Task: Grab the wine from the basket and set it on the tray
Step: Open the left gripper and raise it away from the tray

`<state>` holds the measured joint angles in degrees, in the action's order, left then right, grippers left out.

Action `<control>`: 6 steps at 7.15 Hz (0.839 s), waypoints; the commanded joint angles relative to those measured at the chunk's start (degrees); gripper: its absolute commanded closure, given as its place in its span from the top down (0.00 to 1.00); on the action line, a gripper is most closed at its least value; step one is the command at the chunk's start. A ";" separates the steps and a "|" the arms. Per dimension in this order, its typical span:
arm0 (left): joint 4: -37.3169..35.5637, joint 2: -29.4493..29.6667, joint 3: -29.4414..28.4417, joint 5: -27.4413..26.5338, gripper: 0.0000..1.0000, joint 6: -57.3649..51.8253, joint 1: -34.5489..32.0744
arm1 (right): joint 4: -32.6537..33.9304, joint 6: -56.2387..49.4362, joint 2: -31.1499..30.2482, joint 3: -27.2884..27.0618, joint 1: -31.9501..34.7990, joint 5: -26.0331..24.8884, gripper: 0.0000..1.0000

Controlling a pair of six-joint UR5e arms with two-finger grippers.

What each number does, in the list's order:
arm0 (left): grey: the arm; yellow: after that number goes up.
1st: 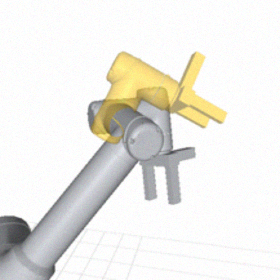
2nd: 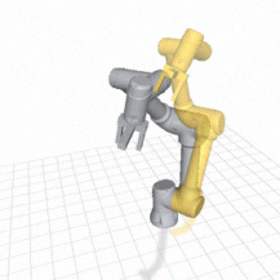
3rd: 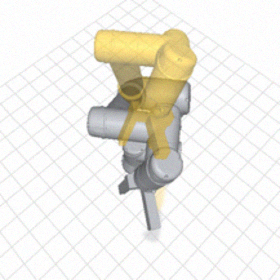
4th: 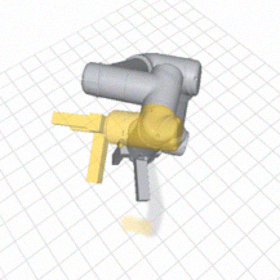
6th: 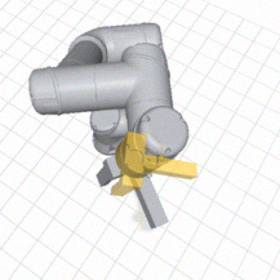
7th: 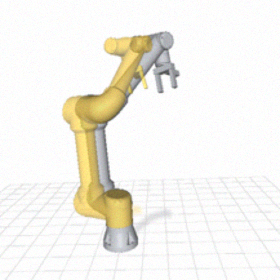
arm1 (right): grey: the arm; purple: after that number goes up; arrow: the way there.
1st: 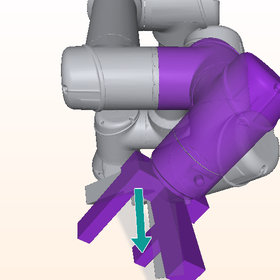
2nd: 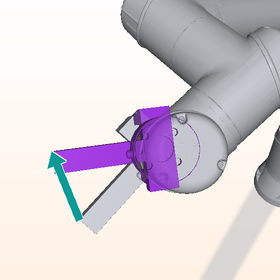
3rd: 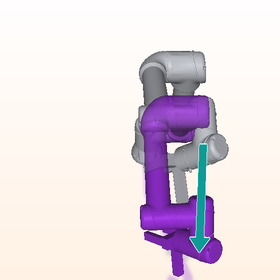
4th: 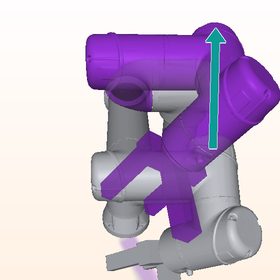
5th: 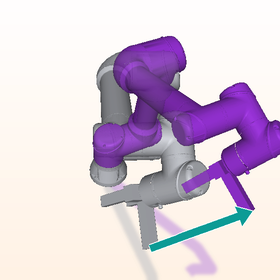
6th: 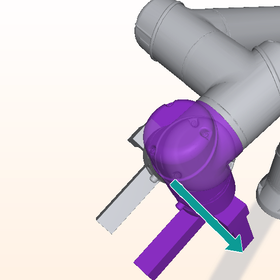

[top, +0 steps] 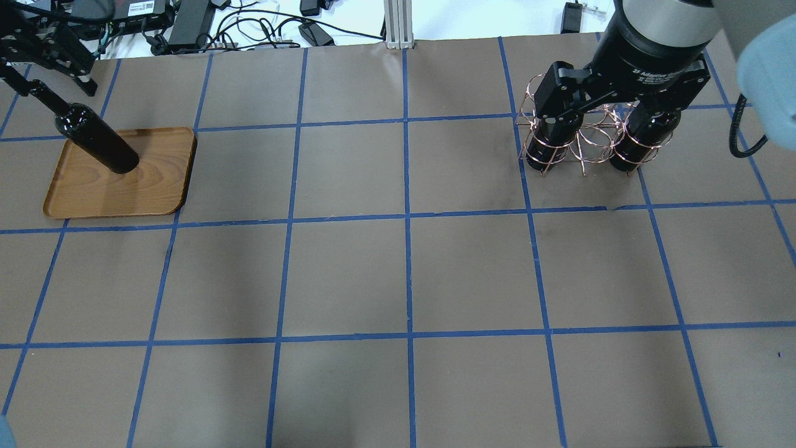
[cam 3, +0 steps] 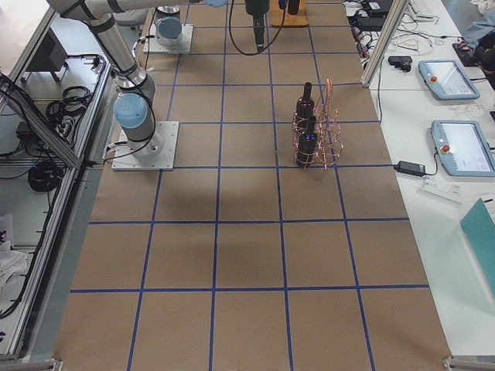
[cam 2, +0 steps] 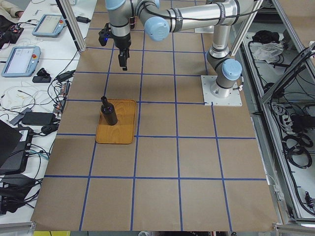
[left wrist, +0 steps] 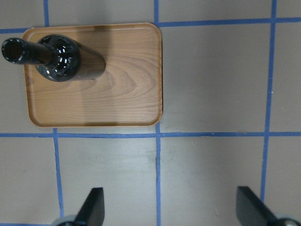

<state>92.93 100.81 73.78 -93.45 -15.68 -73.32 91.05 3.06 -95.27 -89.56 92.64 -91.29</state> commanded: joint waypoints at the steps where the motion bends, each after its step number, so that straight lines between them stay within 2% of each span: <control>1: -0.55 -4.37 2.67 0.54 1.00 7.59 -6.99 | 0.00 -0.07 0.00 0.00 0.00 -0.03 1.00; 3: -0.64 -8.07 5.58 6.22 1.00 9.69 -10.77 | 0.00 -0.07 0.00 0.00 0.00 0.06 1.00; 6: -2.39 -11.59 10.06 6.44 1.00 9.79 -15.53 | 0.00 -0.07 0.00 0.00 0.00 0.06 1.00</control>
<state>91.29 90.78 82.27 -86.71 -5.93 -87.32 91.05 2.99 -95.27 -89.56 92.64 -91.23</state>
